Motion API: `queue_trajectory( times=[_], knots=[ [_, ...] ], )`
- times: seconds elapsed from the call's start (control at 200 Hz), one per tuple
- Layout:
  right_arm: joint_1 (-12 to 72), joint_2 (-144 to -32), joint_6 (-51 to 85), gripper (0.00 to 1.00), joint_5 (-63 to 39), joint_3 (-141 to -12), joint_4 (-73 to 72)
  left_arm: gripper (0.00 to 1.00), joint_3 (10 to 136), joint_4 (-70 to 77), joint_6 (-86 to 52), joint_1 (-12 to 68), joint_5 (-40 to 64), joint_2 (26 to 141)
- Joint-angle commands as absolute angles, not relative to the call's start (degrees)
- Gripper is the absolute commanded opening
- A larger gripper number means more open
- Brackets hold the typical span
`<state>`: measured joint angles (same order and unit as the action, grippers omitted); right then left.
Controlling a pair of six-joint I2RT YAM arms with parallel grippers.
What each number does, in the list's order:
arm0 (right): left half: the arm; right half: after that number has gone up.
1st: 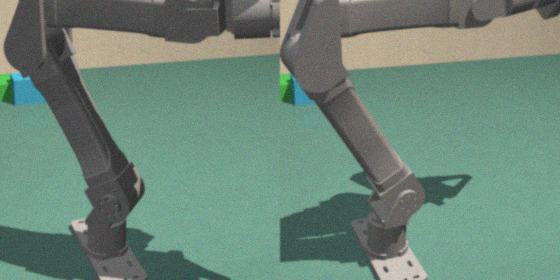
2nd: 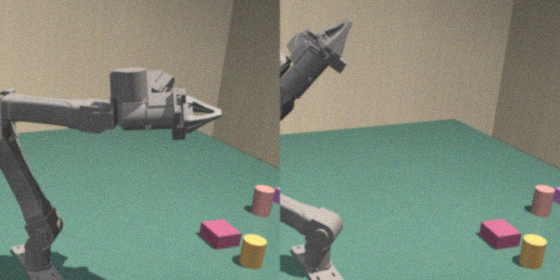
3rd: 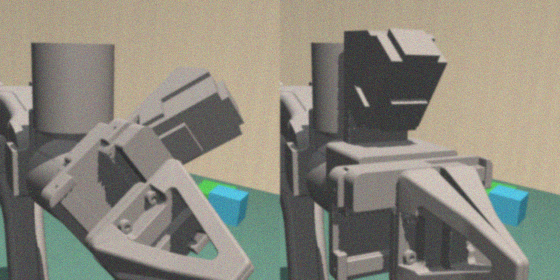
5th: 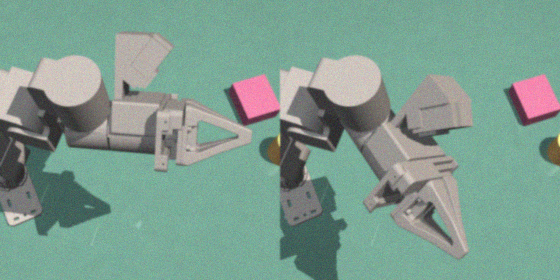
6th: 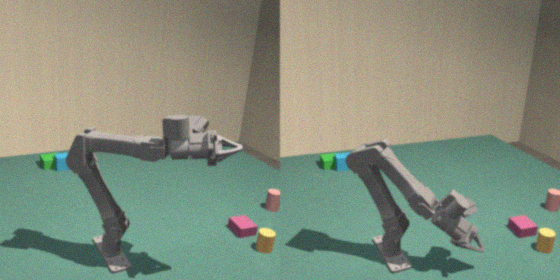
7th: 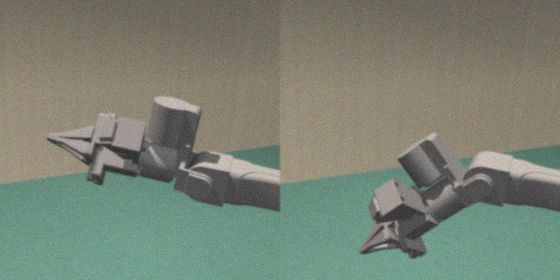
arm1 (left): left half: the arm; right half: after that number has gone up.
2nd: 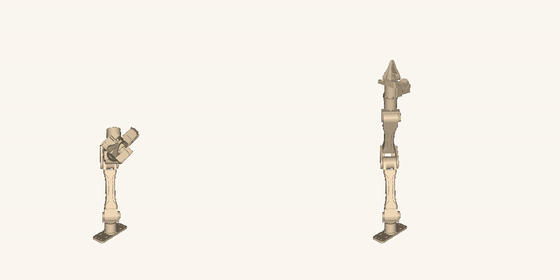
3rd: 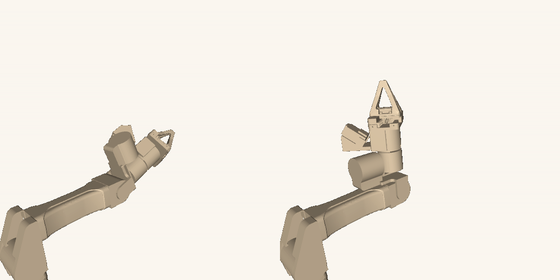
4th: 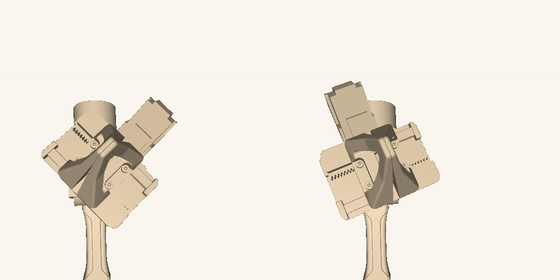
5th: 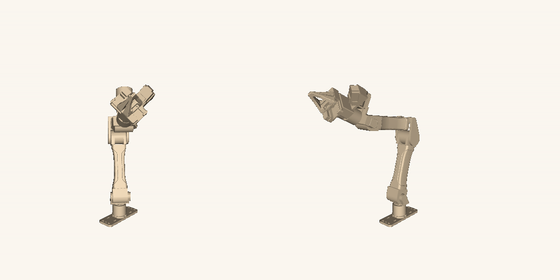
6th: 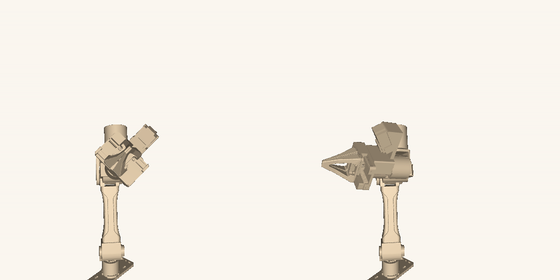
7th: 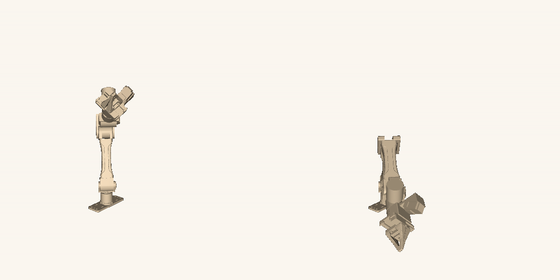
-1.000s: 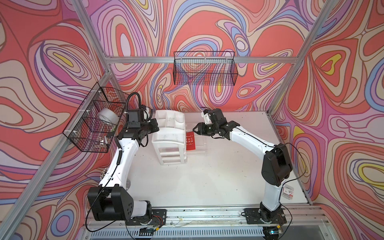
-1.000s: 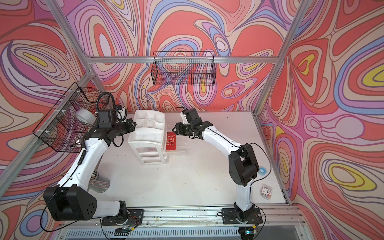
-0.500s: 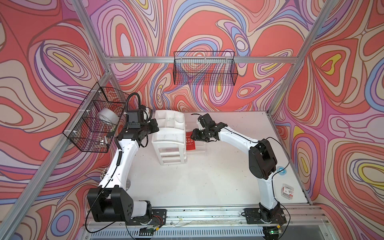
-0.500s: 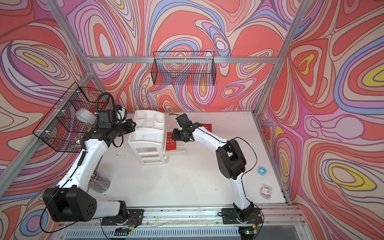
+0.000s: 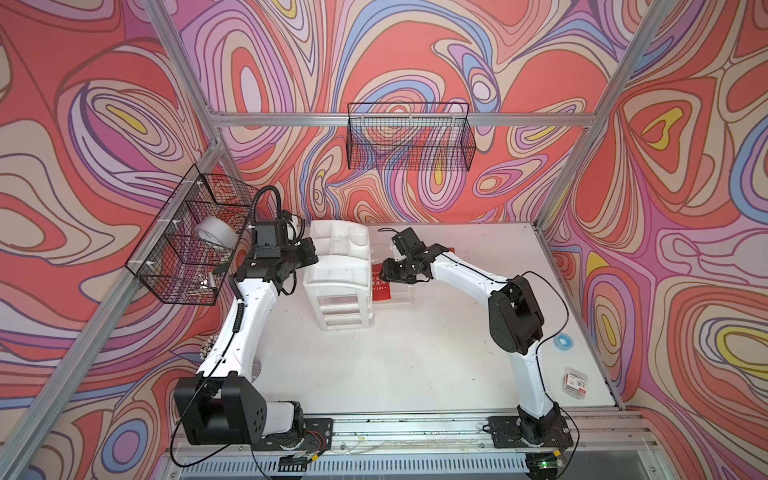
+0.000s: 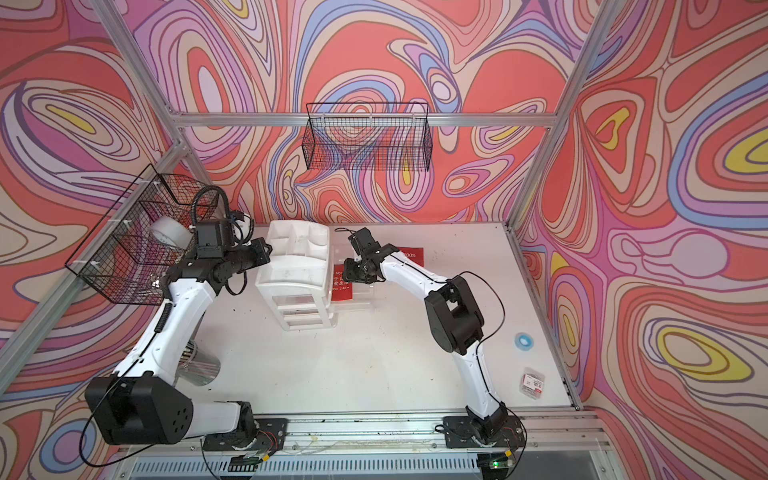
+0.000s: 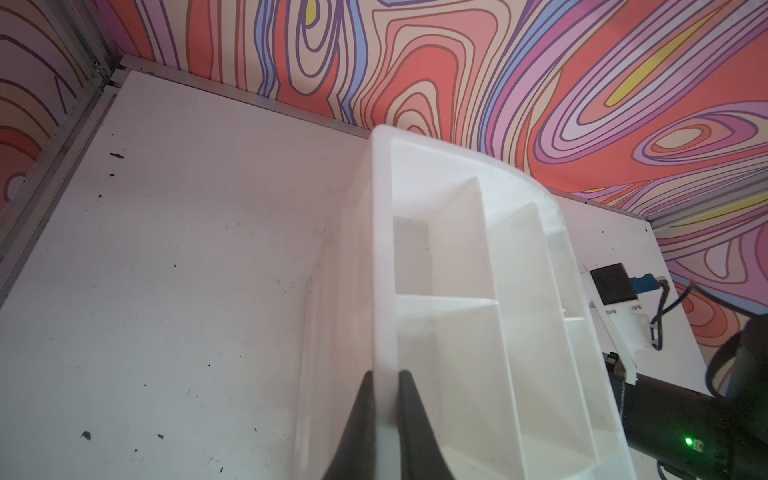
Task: Take the postcards out of the drawer
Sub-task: Pick up the postcard from the drawer.
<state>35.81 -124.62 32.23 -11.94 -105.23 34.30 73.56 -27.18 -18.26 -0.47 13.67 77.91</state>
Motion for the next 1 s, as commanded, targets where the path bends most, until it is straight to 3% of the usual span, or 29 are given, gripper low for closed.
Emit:
queue_trajectory(
  times=[0.0,0.481,0.997],
  knots=[
    [36.23,-126.53,32.04,0.5,-12.58,-106.41,35.77,0.0,70.88,-32.54,-15.45,-0.62,12.08,77.87],
    [36.3,-128.23,31.37,0.44,-18.02,-108.08,34.7,0.0,70.89,-32.71,-15.21,-0.59,12.19,77.62],
    [36.3,-121.52,32.61,0.4,-20.74,-101.75,26.82,0.0,70.92,-32.73,-15.03,-0.62,12.27,77.78]
  ],
)
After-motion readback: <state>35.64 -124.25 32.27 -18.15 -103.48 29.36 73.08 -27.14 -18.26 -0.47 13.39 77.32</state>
